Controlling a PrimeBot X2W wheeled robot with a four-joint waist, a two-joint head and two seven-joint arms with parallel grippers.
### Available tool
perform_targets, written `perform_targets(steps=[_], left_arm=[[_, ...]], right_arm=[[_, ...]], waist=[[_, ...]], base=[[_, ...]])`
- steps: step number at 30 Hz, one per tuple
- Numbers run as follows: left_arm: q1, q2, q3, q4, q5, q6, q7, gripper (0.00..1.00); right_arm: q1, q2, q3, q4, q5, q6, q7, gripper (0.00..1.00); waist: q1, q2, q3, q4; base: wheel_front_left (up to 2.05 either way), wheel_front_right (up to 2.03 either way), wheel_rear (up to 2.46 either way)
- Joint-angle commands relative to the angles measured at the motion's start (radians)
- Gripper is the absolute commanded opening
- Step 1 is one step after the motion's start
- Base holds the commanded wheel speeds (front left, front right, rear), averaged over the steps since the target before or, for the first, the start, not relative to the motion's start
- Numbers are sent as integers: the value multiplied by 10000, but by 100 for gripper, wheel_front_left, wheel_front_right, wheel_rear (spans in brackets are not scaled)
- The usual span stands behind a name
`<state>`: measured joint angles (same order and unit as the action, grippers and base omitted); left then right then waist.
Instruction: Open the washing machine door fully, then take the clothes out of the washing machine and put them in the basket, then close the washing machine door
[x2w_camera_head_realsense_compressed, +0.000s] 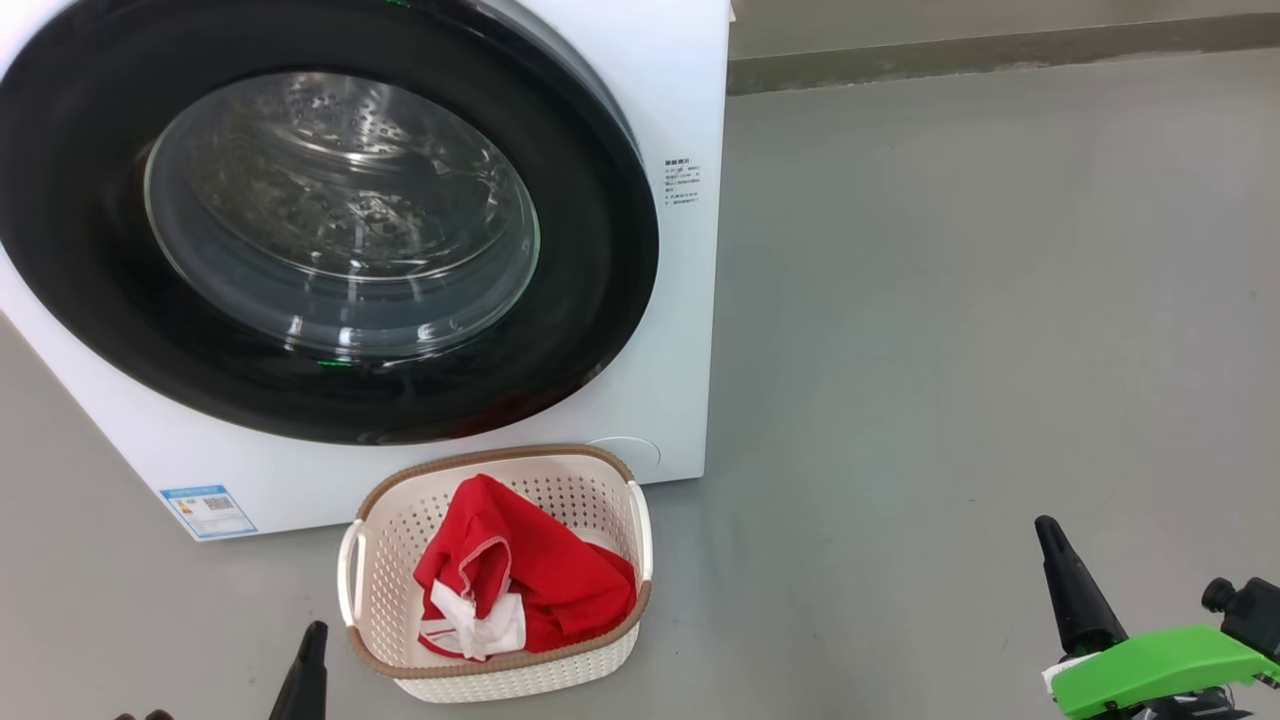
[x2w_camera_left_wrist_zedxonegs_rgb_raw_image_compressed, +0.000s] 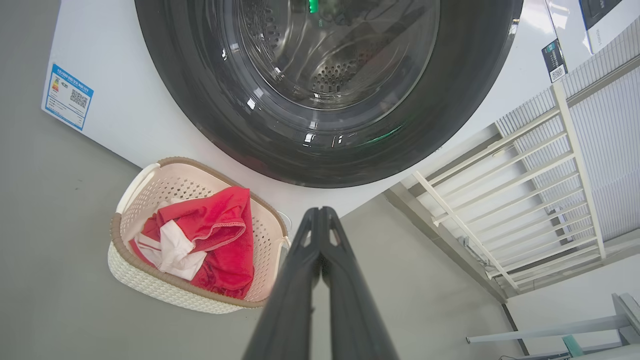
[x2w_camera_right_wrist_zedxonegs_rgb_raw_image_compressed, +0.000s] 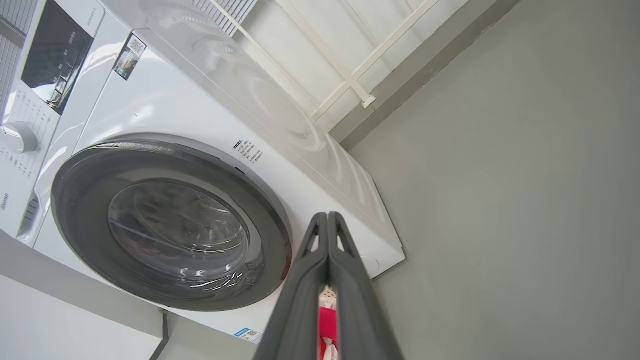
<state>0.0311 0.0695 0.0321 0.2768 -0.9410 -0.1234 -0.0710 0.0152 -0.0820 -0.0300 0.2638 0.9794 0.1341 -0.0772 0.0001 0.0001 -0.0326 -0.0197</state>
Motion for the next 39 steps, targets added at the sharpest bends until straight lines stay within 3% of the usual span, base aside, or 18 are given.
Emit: perform_targets(steps=[1,39], left_arm=[[-523,59,254,-263,-334,-37,68,0],[-1042,-92,593,-296,-4125,-58,1132,0]], right_arm=[[-473,-57,-26,-229,333,-16,87,0],[-927,167,-518,-205,3892,-27,1179,0]], waist=[[-1,-1,11,7],[-1,-1,218,121]], base=[[0,0,0],[0,0,0]])
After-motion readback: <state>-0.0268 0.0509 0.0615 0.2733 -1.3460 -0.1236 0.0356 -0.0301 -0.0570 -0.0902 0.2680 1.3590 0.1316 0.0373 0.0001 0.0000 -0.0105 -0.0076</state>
